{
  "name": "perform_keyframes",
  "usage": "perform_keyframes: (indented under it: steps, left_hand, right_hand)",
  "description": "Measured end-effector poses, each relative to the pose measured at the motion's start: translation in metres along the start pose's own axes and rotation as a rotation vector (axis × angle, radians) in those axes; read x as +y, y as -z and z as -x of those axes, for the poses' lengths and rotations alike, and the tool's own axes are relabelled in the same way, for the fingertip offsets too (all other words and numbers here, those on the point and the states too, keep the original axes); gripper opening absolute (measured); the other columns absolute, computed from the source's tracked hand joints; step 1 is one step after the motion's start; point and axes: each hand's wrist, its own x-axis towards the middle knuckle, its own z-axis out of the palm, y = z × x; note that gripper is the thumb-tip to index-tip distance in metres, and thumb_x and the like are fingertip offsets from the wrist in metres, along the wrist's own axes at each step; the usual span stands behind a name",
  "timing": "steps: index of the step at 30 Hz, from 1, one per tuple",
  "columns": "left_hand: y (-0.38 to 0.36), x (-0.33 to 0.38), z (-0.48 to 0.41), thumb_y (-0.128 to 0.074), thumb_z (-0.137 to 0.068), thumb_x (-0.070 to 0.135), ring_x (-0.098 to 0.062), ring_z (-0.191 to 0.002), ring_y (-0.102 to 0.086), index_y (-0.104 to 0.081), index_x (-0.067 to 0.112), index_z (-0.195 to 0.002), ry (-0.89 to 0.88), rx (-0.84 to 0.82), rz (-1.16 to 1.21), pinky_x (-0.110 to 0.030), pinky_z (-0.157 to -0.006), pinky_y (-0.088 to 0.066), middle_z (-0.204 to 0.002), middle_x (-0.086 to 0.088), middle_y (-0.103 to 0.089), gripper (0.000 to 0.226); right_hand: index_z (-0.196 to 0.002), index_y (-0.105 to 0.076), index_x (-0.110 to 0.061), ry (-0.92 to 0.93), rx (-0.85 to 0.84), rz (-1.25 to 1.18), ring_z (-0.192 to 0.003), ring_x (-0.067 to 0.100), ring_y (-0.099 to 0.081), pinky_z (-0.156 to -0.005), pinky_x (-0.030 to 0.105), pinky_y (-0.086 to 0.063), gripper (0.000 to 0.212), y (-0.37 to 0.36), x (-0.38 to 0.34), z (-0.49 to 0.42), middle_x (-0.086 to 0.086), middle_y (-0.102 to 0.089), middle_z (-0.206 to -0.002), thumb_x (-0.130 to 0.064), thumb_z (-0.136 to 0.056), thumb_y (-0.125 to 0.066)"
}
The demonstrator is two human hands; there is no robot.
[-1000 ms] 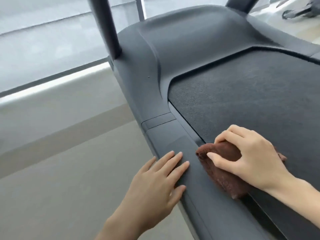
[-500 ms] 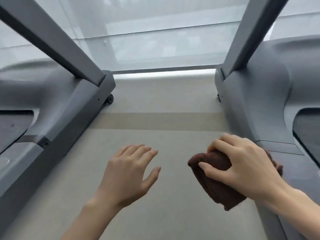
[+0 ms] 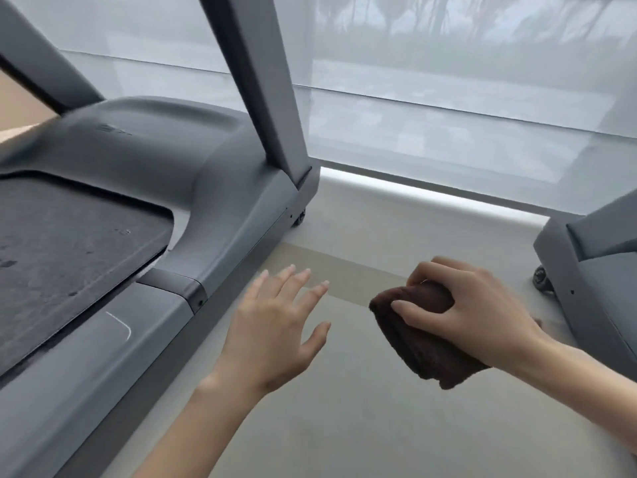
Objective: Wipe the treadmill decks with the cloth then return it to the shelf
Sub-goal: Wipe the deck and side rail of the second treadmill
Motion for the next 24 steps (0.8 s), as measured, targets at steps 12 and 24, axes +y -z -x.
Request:
perform_keyframes:
  steps: [12,24]
  left_hand:
    - [0.002,-0.154,0.063,-0.031,-0.082,0.047,-0.027,-0.122,-0.052,-0.061,0.020,-0.123,0.315,-0.017,0.006,-0.049,-0.101,-0.041,-0.126,-0.009,-0.060,0.057]
    - [0.048,-0.218,0.164,-0.031,-0.085,0.047,-0.023,-0.124,-0.050,-0.058,0.022,-0.127,0.583,-0.101,-0.167,-0.047,-0.102,-0.041,-0.130,-0.003,-0.058,0.056]
  right_hand:
    - [-0.079,-0.056,-0.026,0.583,-0.105,0.288,-0.068,0.013,-0.044,-0.070,0.026,-0.035,0.040,-0.090,-0.159,-0.109,-0.009,-0.052,-0.075,-0.064,-0.073,-0.047]
    - [-0.079,-0.061,-0.023,0.807,-0.105,-0.016,-0.070,0.013,-0.044,-0.066,0.023,-0.027,0.032,-0.165,-0.263,-0.175,-0.006,-0.053,-0.077,-0.054,-0.074,-0.064]
